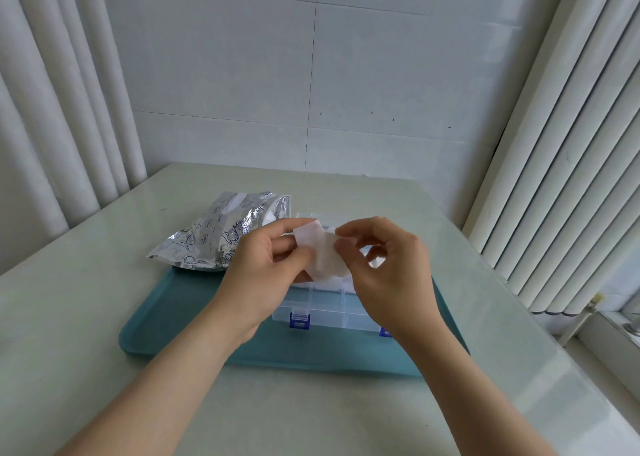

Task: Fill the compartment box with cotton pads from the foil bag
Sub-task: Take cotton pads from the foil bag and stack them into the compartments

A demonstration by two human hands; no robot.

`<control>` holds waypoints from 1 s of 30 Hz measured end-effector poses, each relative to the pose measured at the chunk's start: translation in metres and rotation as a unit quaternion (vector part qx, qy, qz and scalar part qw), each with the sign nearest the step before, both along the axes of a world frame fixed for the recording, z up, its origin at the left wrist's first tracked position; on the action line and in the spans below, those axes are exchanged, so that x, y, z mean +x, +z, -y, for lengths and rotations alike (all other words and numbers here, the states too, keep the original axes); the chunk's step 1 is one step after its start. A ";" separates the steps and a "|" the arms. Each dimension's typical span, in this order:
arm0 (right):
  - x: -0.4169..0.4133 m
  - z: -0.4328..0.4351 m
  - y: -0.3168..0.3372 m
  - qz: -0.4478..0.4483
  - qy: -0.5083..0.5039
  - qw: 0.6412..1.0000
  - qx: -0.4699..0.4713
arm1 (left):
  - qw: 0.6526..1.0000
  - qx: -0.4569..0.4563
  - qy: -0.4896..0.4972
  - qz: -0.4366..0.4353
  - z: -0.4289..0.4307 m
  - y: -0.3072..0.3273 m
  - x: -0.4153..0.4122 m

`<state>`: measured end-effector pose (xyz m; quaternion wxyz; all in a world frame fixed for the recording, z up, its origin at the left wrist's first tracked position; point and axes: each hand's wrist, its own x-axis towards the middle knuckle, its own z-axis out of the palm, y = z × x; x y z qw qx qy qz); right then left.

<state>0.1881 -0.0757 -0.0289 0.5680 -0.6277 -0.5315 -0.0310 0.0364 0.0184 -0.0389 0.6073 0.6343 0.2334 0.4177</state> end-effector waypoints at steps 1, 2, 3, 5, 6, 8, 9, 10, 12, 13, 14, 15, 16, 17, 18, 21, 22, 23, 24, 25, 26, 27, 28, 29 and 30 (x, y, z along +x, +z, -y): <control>0.001 0.000 0.002 -0.065 0.017 0.998 -0.003 | 1.000 0.003 0.017 -0.001 -0.001 -0.001 0.000; 0.004 0.001 0.005 -0.131 0.033 0.991 0.006 | 0.999 0.003 0.033 0.000 -0.002 -0.001 0.000; 0.006 0.002 0.007 -0.192 0.047 0.980 0.019 | 0.999 0.002 0.047 0.001 -0.003 -0.001 0.000; 0.011 0.004 0.011 -0.269 0.046 0.961 0.039 | 0.998 0.004 0.069 0.002 -0.005 -0.002 -0.001; 0.013 0.005 0.012 -0.284 0.038 0.957 0.040 | 0.997 0.007 0.079 0.002 -0.006 -0.002 -0.001; 0.013 0.006 0.013 -0.292 0.044 0.955 0.031 | 0.995 0.015 0.096 0.004 -0.007 -0.003 -0.001; 0.011 0.006 0.013 -0.289 0.059 0.955 0.023 | 0.995 0.018 0.102 0.005 -0.007 -0.003 -0.001; 0.008 0.006 0.013 -0.280 0.079 0.957 0.011 | 0.994 0.019 0.106 0.006 -0.007 -0.003 -0.001; 0.001 0.006 0.011 -0.243 0.117 0.963 -0.014 | 0.994 0.018 0.103 0.009 -0.006 -0.003 0.000; -0.002 0.005 0.009 -0.212 0.121 0.969 -0.024 | 0.995 0.018 0.098 0.009 -0.005 -0.003 0.000; -0.004 0.004 0.006 -0.176 0.110 0.978 -0.029 | 0.996 0.018 0.091 0.008 -0.004 -0.002 0.000; -0.006 0.002 0.003 -0.141 0.090 0.985 -0.033 | 0.996 0.019 0.082 0.005 -0.003 -0.002 0.000; -0.006 0.000 0.000 -0.112 0.066 0.991 -0.033 | 0.997 0.020 0.072 0.003 -0.002 -0.002 0.000; -0.006 -0.001 -0.001 -0.094 0.047 0.994 -0.032 | 0.998 0.020 0.059 0.001 -0.001 -0.002 0.000; -0.006 -0.002 -0.003 -0.083 0.032 0.996 -0.030 | 0.999 0.019 0.046 0.001 0.000 -0.002 0.000; -0.004 -0.003 -0.005 -0.037 -0.007 0.999 -0.024 | 1.000 0.011 0.019 0.001 0.002 -0.002 0.001; -0.004 -0.003 -0.005 -0.021 -0.017 0.999 -0.024 | 1.000 0.009 0.015 0.002 0.002 -0.002 0.001; -0.005 -0.003 -0.006 -0.006 -0.026 0.999 -0.025 | 1.000 0.008 0.013 0.002 0.003 -0.002 0.001; -0.005 -0.003 -0.006 0.012 -0.035 0.999 -0.025 | 1.000 0.007 0.011 0.002 0.003 -0.002 0.001; -0.006 -0.003 -0.006 0.031 -0.044 0.998 -0.026 | 1.000 0.006 0.009 0.002 0.003 -0.002 0.001; -0.006 -0.004 -0.007 0.045 -0.050 0.997 -0.028 | 1.000 0.004 0.008 0.002 0.002 -0.002 0.001; -0.006 -0.004 -0.008 0.050 -0.052 0.997 -0.032 | 1.000 0.004 0.006 0.002 0.002 -0.002 0.001; -0.006 -0.005 -0.008 0.049 -0.051 0.997 -0.037 | 1.000 0.003 0.005 0.003 0.002 -0.002 0.001; -0.006 -0.005 -0.008 0.045 -0.049 0.997 -0.042 | 1.000 0.003 0.005 0.004 0.003 -0.002 0.001; -0.006 -0.004 -0.008 0.040 -0.047 0.997 -0.045 | 1.000 0.002 0.006 0.006 0.003 -0.002 0.001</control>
